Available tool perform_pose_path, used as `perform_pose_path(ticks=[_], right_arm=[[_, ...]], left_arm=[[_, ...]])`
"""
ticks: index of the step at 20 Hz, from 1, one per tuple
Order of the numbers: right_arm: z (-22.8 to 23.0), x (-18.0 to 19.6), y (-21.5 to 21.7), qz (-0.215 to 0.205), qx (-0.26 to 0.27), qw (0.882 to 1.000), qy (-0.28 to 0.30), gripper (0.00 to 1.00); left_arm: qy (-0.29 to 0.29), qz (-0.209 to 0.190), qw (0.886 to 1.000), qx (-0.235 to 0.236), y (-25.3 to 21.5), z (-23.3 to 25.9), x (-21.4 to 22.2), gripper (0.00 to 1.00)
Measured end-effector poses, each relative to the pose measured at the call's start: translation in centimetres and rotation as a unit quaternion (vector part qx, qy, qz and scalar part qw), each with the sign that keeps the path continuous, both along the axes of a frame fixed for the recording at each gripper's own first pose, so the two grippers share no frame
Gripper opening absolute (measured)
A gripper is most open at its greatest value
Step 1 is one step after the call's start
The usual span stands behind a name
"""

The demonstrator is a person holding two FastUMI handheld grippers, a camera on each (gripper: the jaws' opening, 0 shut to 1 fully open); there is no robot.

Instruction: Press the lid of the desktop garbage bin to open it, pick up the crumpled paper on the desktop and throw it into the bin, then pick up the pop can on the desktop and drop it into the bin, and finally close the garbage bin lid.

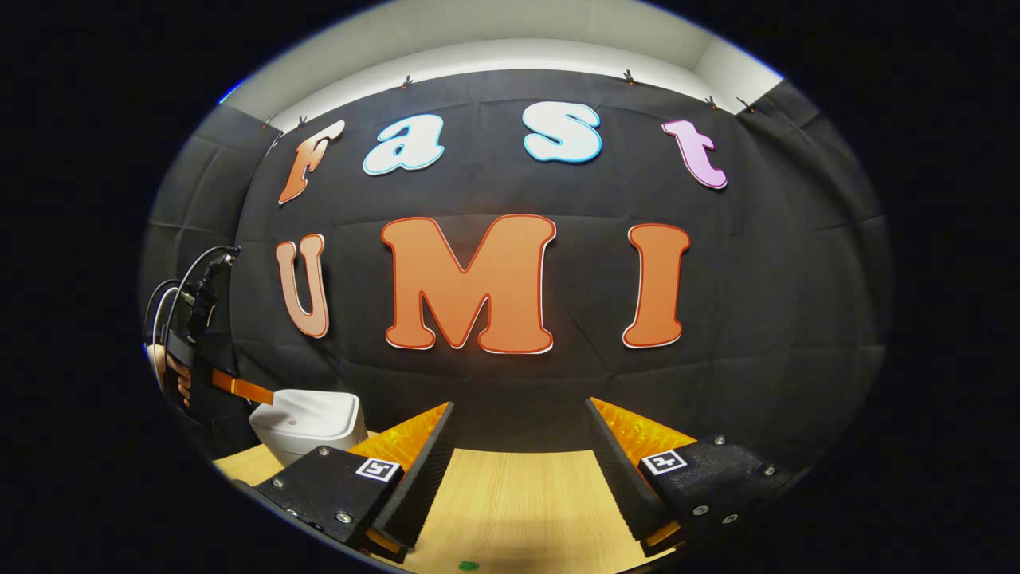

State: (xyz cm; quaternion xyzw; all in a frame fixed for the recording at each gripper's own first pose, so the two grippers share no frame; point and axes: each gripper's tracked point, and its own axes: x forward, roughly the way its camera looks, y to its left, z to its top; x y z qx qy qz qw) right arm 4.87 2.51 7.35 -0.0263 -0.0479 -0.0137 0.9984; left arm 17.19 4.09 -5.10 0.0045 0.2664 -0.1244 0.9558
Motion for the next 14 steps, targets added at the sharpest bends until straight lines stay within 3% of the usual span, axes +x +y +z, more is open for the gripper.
perform_pose_path(ticks=[9,14], right_arm=[[-0.1,-0.5,0.3,-0.006,-0.031,0.999,0.001,0.94],[-0.1,-0.5,0.1,-0.013,-0.033,0.999,0.004,0.94]], left_arm=[[0.028,-0.006,0.999,0.014,0.3,-2.5,-0.3,0.00],[0.053,-0.022,0.997,0.046,0.4,-3.9,-1.0,0.01]])
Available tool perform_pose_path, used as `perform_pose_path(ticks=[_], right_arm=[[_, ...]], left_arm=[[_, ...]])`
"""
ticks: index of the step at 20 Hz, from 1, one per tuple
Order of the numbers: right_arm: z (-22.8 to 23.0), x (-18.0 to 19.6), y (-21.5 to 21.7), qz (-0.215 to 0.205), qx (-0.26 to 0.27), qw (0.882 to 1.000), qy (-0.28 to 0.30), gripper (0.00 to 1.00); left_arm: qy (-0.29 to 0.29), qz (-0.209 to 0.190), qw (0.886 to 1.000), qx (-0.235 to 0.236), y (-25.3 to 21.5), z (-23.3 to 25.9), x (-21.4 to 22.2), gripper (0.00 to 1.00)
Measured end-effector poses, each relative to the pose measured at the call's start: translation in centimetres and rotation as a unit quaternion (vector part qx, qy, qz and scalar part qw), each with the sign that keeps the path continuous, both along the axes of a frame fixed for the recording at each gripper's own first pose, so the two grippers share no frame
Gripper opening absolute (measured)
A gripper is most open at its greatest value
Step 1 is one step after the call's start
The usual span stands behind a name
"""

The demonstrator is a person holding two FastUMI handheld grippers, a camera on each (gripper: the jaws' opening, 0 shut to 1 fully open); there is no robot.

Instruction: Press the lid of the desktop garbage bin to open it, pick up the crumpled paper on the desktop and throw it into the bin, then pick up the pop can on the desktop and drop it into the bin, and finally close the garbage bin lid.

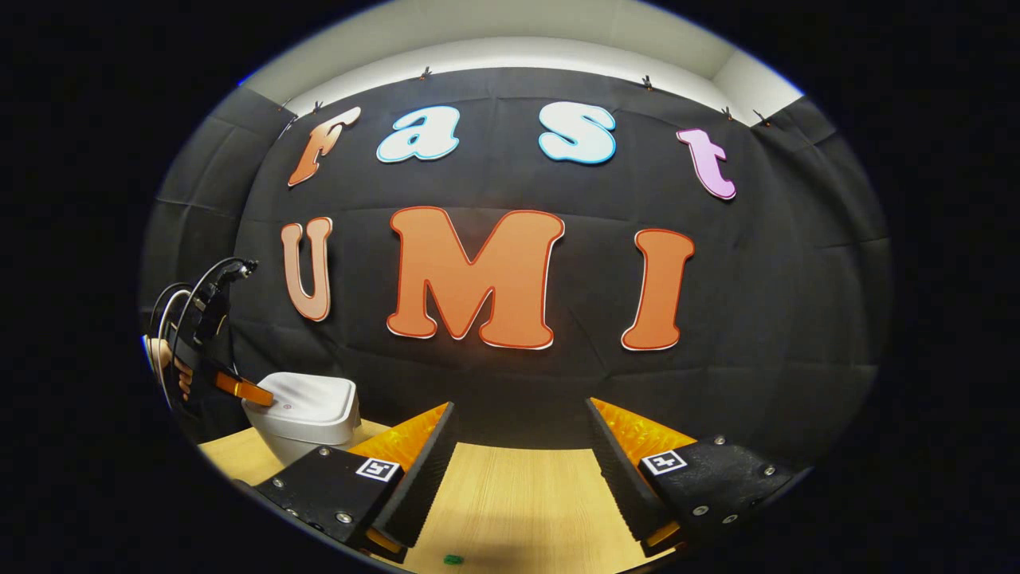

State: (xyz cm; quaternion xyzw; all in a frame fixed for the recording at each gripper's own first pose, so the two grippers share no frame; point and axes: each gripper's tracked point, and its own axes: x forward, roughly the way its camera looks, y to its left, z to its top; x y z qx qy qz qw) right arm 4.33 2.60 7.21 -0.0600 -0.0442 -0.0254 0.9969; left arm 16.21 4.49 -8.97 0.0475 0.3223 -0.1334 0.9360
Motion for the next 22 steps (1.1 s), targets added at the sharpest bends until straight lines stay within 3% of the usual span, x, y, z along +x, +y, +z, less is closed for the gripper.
perform_pose_path(ticks=[8,11,14,17,22], right_arm=[[-1.0,-0.6,0.4,0.004,-0.001,1.000,0.011,0.94],[-0.7,-1.0,-0.3,-0.002,0.007,1.000,0.009,0.94],[-0.6,-1.4,-0.9,-0.010,0.006,1.000,0.008,0.94],[-0.6,-1.6,-0.9,-0.010,0.005,1.000,0.009,0.94],[-0.3,-2.0,-0.6,-0.009,0.000,1.000,0.005,0.94]], left_arm=[[-0.035,0.021,0.996,-0.073,0.0,0.5,0.3,0.01],[-0.067,0.046,0.995,-0.049,1.1,1.7,0.4,0.00],[-0.138,0.052,0.988,-0.039,1.3,6.4,0.3,0.00],[-0.194,0.045,0.979,-0.034,0.7,10.8,-1.0,0.00],[-0.223,0.024,0.973,-0.055,-2.1,12.9,-2.4,0.00]])
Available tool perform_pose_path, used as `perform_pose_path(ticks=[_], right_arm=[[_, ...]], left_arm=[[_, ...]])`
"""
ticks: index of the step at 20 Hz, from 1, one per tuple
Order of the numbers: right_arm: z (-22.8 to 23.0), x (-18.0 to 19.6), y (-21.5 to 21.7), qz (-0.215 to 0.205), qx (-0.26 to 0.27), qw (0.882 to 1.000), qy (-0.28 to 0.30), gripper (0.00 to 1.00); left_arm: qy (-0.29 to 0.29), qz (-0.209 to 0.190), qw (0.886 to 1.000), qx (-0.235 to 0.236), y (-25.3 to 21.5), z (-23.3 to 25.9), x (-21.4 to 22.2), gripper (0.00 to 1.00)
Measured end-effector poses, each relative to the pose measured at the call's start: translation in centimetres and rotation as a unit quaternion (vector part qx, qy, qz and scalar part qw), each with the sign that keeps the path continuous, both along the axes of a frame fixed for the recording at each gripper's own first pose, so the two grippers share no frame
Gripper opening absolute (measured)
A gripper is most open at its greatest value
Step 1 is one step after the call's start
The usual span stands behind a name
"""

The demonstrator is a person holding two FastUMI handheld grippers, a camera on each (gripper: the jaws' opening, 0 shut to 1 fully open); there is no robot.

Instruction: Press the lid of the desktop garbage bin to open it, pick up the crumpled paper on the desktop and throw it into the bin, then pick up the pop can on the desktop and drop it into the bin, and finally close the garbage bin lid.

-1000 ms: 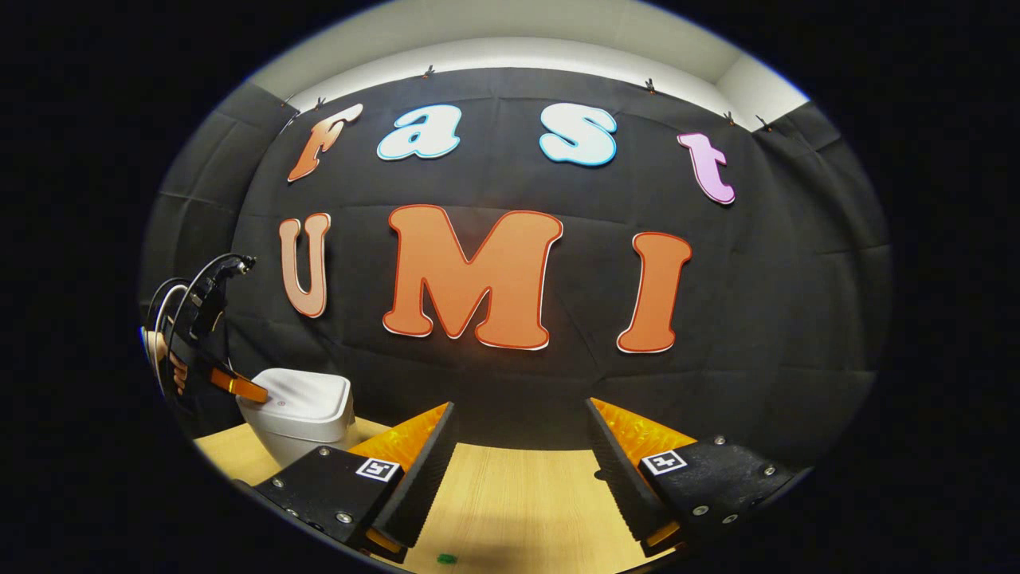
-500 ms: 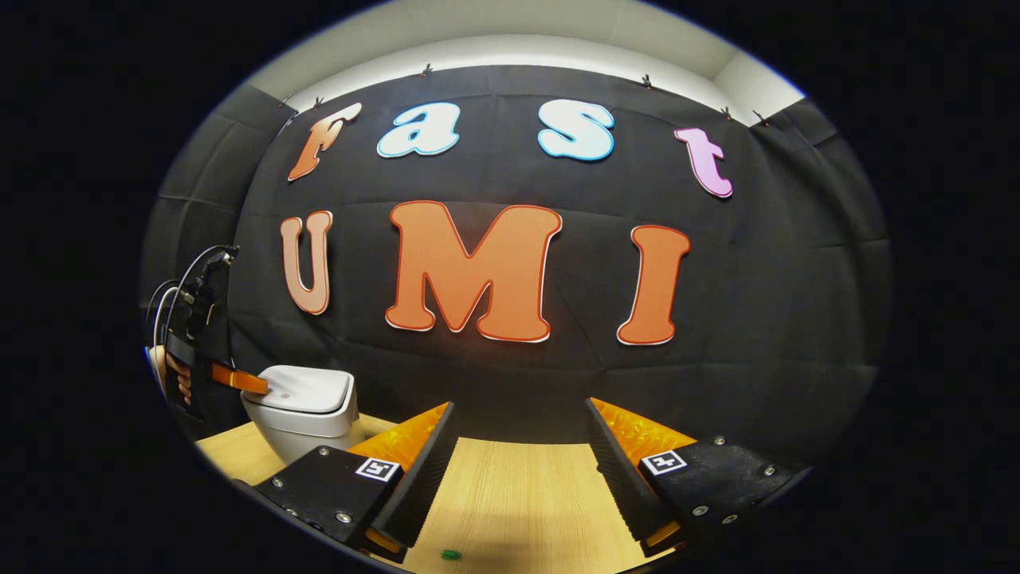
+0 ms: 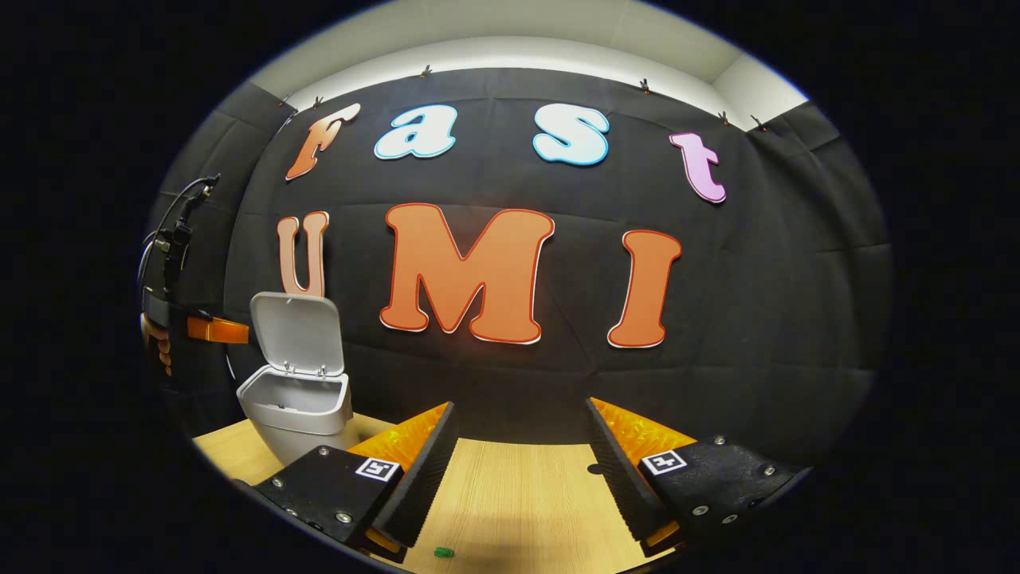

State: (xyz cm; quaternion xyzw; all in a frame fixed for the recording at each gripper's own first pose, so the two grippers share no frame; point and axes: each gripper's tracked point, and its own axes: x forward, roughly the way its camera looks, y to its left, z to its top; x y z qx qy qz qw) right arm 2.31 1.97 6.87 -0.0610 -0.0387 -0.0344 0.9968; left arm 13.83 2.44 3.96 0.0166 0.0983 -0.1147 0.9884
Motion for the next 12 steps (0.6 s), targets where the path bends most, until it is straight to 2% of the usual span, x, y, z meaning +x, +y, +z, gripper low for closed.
perform_pose_path(ticks=[8,12], right_arm=[[-0.6,-0.3,-0.6,0.000,0.016,1.000,0.008,0.94],[-1.1,-0.4,-0.8,0.001,0.023,1.000,0.013,0.94]], left_arm=[[-0.015,0.001,1.000,-0.014,-0.6,-0.3,-1.9,0.00],[-0.037,0.008,0.999,0.002,-1.1,-0.1,-2.9,0.00]])
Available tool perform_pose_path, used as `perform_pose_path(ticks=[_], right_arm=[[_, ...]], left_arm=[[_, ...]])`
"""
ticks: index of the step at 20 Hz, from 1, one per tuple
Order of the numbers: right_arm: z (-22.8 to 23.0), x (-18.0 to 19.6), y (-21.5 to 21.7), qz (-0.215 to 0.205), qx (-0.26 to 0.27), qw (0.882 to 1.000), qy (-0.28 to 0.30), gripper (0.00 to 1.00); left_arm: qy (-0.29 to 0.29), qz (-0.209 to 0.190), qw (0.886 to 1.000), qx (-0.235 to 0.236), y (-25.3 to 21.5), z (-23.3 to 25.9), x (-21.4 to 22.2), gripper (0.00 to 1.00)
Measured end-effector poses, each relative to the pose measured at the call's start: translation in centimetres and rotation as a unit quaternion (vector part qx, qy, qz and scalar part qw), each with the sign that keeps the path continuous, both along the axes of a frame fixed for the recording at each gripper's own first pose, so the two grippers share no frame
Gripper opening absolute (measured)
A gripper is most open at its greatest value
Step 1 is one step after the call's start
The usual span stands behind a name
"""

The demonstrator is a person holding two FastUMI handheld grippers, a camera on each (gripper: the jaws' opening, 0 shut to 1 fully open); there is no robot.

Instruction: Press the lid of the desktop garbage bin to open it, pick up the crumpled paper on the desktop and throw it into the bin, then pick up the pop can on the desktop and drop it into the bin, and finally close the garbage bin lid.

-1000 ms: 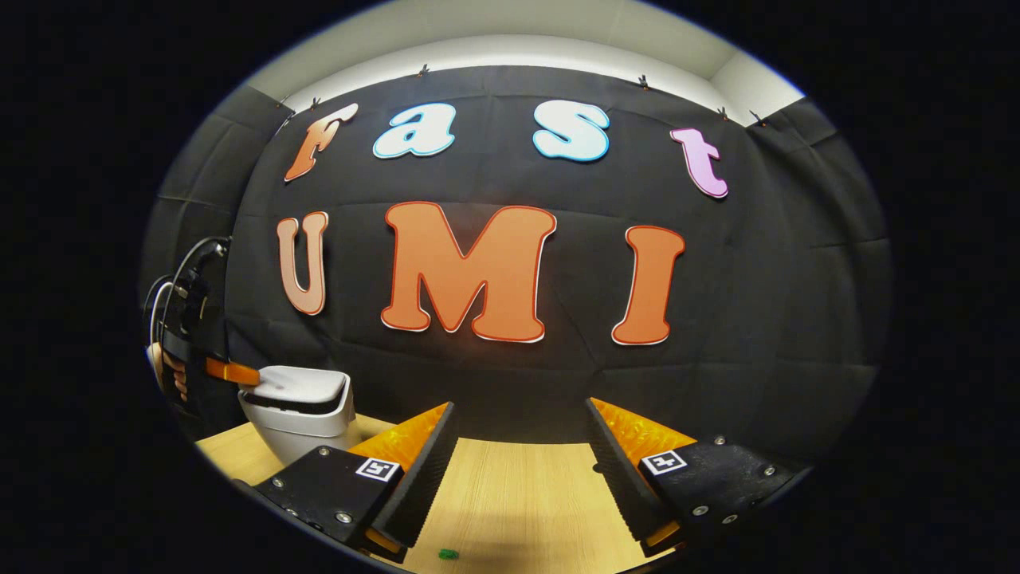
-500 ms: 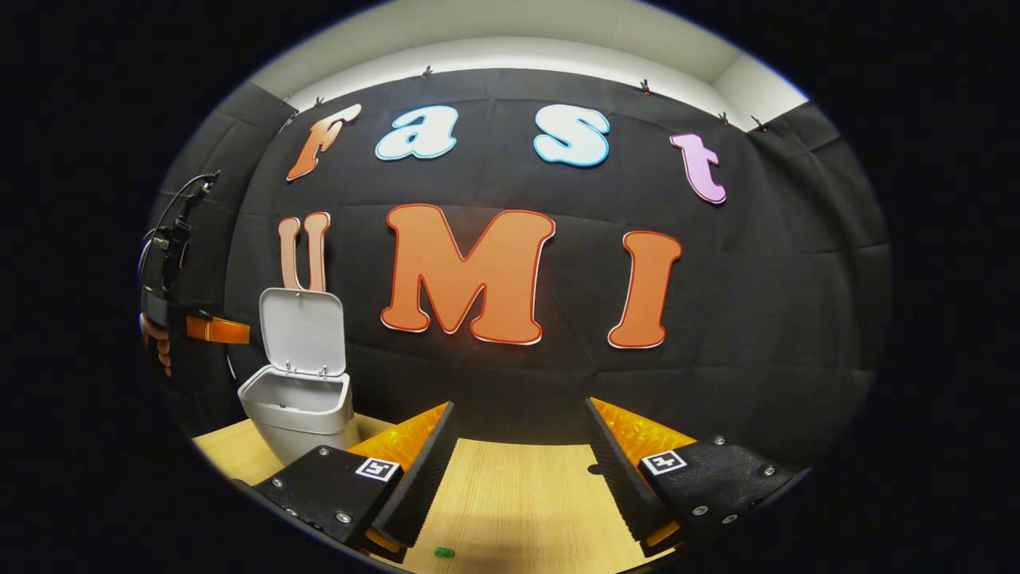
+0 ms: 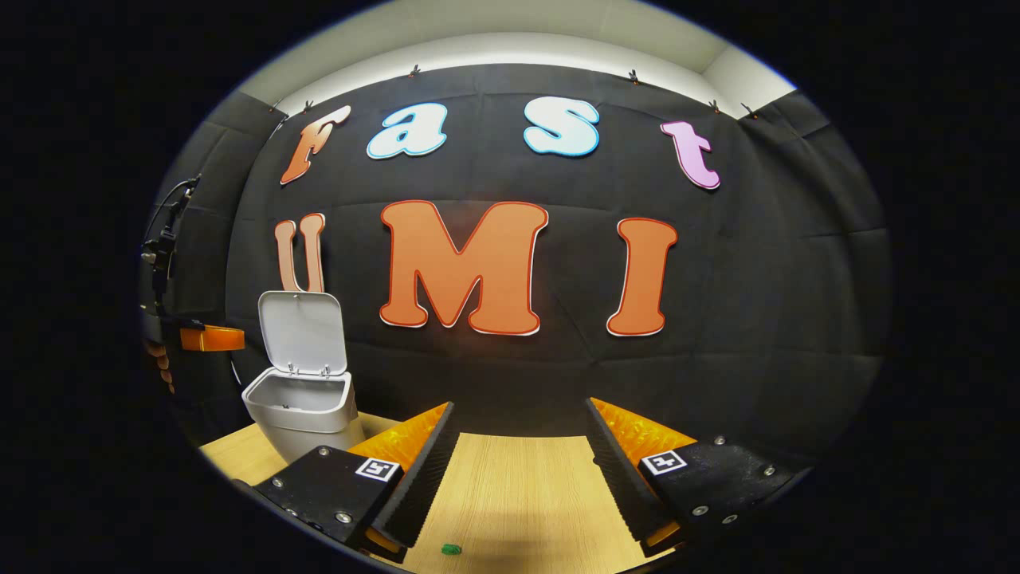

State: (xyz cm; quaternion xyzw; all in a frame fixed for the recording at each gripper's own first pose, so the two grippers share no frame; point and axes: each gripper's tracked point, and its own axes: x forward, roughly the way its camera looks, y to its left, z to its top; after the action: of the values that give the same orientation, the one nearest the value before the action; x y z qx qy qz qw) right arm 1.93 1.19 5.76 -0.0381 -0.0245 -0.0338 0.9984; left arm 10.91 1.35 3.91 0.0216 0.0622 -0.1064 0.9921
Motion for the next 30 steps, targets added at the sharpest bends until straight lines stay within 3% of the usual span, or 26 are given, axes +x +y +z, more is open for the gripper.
perform_pose_path(ticks=[6,9,12,15,16,18,24,27,30], right_arm=[[-1.8,0.1,0.8,0.026,0.047,0.998,0.015,0.94],[-3.3,0.2,1.6,0.052,0.067,0.996,0.032,0.94],[-5.9,0.3,2.8,0.071,0.034,0.995,0.066,0.94],[-10.0,0.0,4.5,0.100,0.033,0.987,0.119,0.94],[-11.2,-0.1,4.8,0.107,0.036,0.984,0.135,0.95],[-13.1,0.0,5.2,0.106,0.038,0.981,0.160,0.95],[-17.3,0.0,5.6,0.097,0.038,0.971,0.213,0.95],[-19.3,0.0,5.7,0.092,0.034,0.966,0.238,0.95],[-21.8,0.0,6.2,0.092,0.032,0.958,0.271,0.95]], left_arm=[[-0.011,-0.005,1.000,-0.008,-1.0,-0.9,-1.4,0.00],[-0.010,-0.013,1.000,-0.012,-1.5,-1.9,-2.0,0.05],[0.000,-0.031,0.999,-0.024,-2.5,-2.9,-2.4,0.21],[0.014,-0.039,0.999,-0.033,-2.8,-4.3,-2.6,0.33],[0.019,-0.043,0.998,-0.036,-2.9,-4.8,-2.6,0.53],[0.022,-0.041,0.998,-0.033,-2.5,-5.8,-2.7,0.69],[0.036,-0.047,0.998,-0.022,-2.1,-7.9,-2.6,0.84],[0.050,-0.050,0.997,-0.022,-1.8,-9.0,-2.6,0.84],[0.067,-0.051,0.996,-0.020,-1.1,-10.5,-2.5,0.91]])
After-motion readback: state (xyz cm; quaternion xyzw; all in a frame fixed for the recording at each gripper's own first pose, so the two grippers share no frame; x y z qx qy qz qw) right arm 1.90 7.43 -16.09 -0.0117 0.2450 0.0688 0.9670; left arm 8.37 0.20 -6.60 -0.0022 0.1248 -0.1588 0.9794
